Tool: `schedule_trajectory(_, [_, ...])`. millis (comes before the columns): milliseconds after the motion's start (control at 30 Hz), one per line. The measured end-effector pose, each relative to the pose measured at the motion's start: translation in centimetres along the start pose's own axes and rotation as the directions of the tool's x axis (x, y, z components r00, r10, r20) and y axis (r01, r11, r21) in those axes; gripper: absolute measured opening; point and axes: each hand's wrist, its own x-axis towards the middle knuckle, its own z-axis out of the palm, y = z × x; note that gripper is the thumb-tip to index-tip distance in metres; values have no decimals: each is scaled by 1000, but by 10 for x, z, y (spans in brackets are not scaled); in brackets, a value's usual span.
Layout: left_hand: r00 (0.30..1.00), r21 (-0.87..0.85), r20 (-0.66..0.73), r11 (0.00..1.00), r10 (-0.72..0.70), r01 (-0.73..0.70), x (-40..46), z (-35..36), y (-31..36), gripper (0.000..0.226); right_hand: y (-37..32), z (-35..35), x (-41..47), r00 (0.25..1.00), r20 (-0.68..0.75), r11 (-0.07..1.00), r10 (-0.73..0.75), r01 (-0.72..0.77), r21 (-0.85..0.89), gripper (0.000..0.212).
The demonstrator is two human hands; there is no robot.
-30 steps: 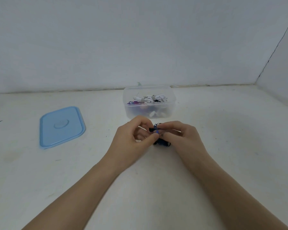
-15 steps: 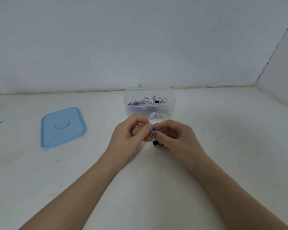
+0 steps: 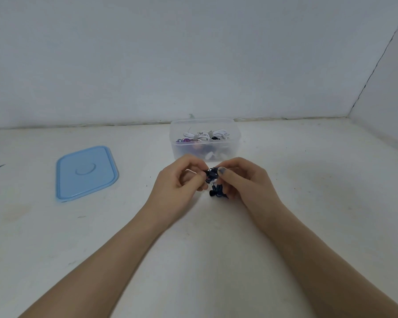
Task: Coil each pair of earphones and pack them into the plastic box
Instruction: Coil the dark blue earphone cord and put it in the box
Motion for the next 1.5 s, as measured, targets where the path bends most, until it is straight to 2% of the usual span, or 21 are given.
schedule_trajectory(367, [998, 3, 39, 999, 44, -44, 0, 0, -4, 16, 2, 2, 0, 1000, -8, 1000, -13, 13, -18, 4])
schedule_trajectory(667, [997, -30, 22, 997, 69, -69, 1, 1, -5, 15, 1, 1, 0, 1000, 10, 1000, -13, 13, 3, 9])
schedule_trajectory(867, [996, -129, 90, 992, 15, -3, 1, -2, -2, 15, -1, -2, -1, 999, 54, 999, -4, 2, 41, 12])
schedule_trajectory(1200, [989, -273, 145, 961, 1, 39, 3, -8, -2, 6, -6, -1, -2, 993, 111, 995, 40, -50, 83, 14])
schedule_trajectory(1500, [975, -400, 219, 907, -41, 129, 4, -11, -1, 11, -10, -1, -4, 986, 143, 988, 89, -105, 112, 20])
